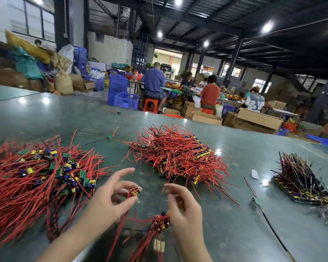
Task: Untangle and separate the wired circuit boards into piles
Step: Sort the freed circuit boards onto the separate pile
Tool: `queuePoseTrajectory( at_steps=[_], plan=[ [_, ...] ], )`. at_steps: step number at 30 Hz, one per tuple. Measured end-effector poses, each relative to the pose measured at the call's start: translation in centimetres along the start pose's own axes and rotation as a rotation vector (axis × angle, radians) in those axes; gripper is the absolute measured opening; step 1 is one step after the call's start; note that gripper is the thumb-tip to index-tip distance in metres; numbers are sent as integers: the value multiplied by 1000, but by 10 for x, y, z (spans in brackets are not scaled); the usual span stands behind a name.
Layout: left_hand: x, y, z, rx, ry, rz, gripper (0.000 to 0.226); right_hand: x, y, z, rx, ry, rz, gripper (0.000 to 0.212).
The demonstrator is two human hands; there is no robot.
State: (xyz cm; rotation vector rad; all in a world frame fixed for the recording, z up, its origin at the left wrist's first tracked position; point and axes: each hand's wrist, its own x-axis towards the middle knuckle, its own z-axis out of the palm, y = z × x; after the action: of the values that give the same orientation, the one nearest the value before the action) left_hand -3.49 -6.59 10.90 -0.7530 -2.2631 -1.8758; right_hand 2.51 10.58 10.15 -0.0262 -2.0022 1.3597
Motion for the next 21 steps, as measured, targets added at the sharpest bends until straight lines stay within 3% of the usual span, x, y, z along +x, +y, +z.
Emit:
queuePoseTrajectory(
  at_steps=[2, 4, 7, 12, 16, 21],
  plan=[
    [-2, 4, 3, -115, -48, -43, 64, -5, 4, 6, -240, -63, -260, 45],
    [-5, 6, 9, -181, -94, -90, 66, -10, 6, 12, -297, -146, -347, 57],
    [-9, 8, 16, -213, -138, -134, 67, -12, 7, 14, -341, -216, -427, 59],
    [-9, 9, 13, -321, -210, -142, 47, -11, 3, 12, -300, -187, -396, 47],
    [-5, 4, 13, -508, -260, -288, 37, -11, 0, 11, -288, -184, -365, 33],
    [-6, 0, 18, -358, -250, -232, 50, -12, -2, 13, -305, -182, -405, 29]
  ],
)
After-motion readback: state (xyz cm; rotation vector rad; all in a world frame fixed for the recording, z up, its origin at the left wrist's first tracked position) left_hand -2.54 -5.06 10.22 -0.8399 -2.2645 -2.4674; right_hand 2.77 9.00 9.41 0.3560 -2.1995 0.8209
